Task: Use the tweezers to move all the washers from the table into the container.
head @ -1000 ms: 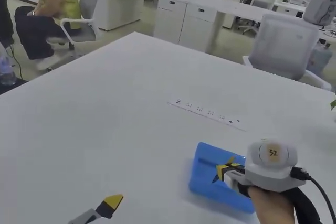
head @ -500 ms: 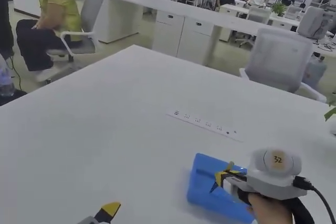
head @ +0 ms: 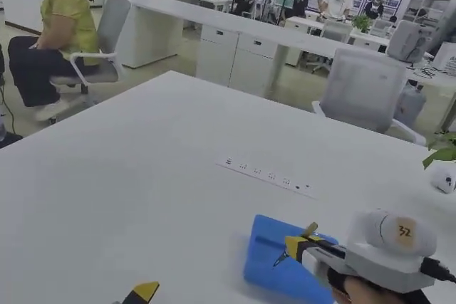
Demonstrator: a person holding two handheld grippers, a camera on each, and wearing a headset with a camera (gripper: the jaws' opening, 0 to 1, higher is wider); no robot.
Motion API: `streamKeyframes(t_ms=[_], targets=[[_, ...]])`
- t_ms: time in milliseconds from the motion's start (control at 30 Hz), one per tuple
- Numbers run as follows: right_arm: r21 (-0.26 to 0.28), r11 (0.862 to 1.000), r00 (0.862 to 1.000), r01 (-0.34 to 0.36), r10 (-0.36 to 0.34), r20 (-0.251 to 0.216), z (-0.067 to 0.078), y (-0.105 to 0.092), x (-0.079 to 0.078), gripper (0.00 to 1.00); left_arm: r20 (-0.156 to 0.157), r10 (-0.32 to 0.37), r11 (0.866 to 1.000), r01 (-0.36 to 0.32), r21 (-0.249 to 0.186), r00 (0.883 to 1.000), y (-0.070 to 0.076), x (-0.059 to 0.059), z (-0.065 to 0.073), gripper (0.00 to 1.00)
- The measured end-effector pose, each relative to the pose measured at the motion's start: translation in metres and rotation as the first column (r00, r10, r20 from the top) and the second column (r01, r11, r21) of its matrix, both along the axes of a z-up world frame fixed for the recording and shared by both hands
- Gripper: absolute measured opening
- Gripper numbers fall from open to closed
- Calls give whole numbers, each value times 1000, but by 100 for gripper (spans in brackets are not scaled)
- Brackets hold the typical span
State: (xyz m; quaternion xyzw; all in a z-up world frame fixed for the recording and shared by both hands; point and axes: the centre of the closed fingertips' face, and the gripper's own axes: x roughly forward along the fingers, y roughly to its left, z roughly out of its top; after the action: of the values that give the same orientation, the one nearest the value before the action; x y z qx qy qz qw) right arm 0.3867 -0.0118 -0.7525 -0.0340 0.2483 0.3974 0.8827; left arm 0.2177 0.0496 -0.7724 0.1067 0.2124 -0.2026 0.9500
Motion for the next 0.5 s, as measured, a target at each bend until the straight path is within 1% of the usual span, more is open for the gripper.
streamKeyframes(t_ms=[33,100,133,233,267,300,367,433,500], targets=[[-7,1000,1000,-10,10,5,0,0,-3,3,1,0,1000,0,0,1000,0,0,0,95],[-20,1000,1000,-25,25,10,-2,1,-8,3,-8,2,1000,-2,7,1000,1,0,-2,95],[-38,999,999,-39,40,15,-3,1,-12,3,-10,1,1000,-1,7,1000,1,0,-2,95],[-97,992,996,-80,83,25,-12,2,-22,3,1,0,1000,0,11,1000,1,0,0,95],[-108,990,996,-87,90,25,-14,2,-25,3,6,1,1000,-1,12,1000,1,0,0,95],[-114,989,995,-92,96,26,-16,2,-28,3,10,1,1000,-1,10,1000,1,0,1,95],[-116,989,995,-94,97,19,-21,1,-33,3,8,3,1000,-3,13,1000,2,0,1,95],[-112,989,995,-97,98,3,-27,0,-38,3,12,0,1000,0,12,1000,1,0,2,95],[-119,988,995,-97,96,-14,-34,-2,-43,3,7,-4,1000,4,10,1000,0,0,1,95]])
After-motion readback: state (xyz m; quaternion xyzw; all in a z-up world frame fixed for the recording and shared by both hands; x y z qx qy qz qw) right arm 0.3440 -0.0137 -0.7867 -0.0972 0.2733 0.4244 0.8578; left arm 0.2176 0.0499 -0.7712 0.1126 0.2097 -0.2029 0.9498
